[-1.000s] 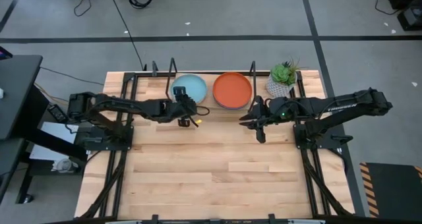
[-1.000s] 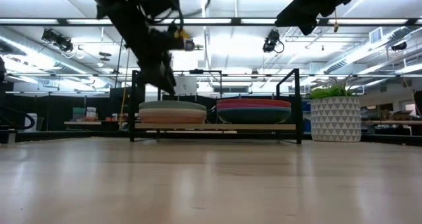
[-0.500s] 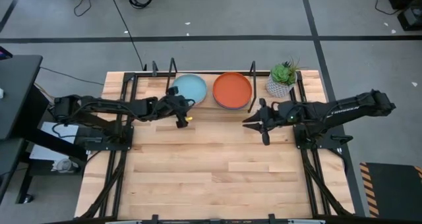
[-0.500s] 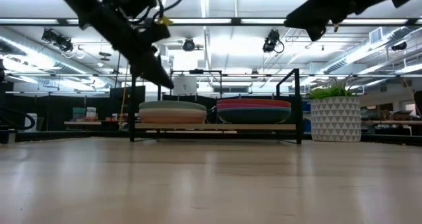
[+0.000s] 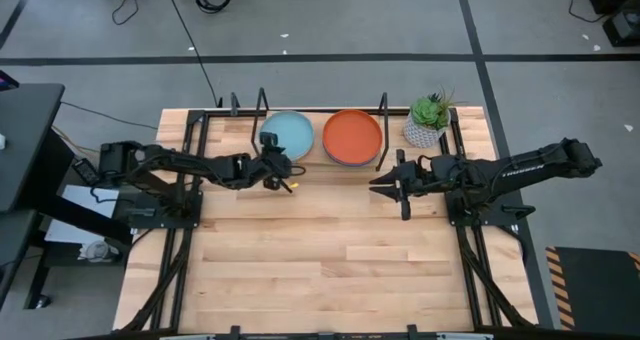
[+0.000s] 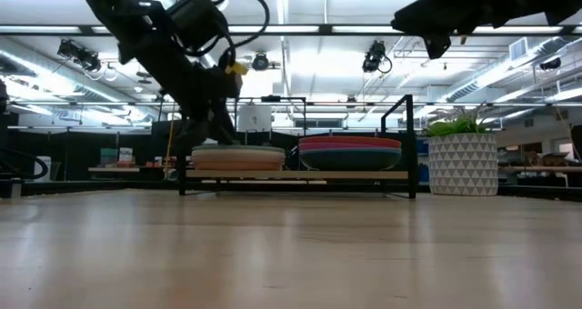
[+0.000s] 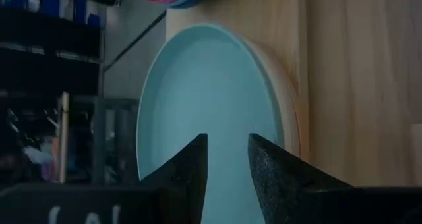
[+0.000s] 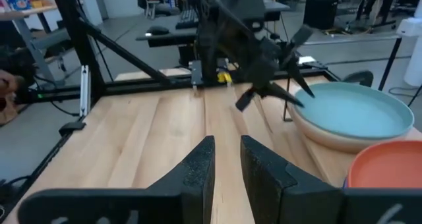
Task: Place and stack plates onto a shelf
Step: Return to Home Position
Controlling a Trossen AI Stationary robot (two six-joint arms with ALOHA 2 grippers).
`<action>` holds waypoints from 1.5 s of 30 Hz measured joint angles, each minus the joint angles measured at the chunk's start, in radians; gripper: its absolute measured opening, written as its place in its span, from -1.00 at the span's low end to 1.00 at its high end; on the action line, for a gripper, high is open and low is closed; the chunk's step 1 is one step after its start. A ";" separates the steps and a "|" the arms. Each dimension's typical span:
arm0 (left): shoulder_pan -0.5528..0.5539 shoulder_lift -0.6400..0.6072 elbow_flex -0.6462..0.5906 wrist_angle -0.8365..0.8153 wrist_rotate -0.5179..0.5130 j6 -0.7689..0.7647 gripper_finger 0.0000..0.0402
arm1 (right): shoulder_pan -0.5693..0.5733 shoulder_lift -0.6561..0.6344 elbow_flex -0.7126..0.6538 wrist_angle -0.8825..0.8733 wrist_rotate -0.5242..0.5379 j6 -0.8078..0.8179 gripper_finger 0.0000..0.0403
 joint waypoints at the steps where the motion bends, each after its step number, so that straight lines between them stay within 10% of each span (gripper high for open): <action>1: 0.000 0.009 0.000 0.011 0.000 0.029 -0.42 | 0.000 0.003 0.000 0.004 0.000 -0.002 -0.61; 7: -0.050 -0.020 0.002 0.072 -0.034 0.085 -0.42 | 0.000 -0.039 -0.001 0.007 0.043 -0.011 -0.61; 22: -0.190 -0.500 -0.174 0.125 0.298 -0.273 -0.42 | -0.009 -0.348 -0.232 0.059 0.058 0.057 -0.63; 45: -0.403 -1.087 -0.456 0.132 0.235 -0.543 -0.42 | -0.004 -0.632 -0.446 0.118 0.254 0.248 -0.63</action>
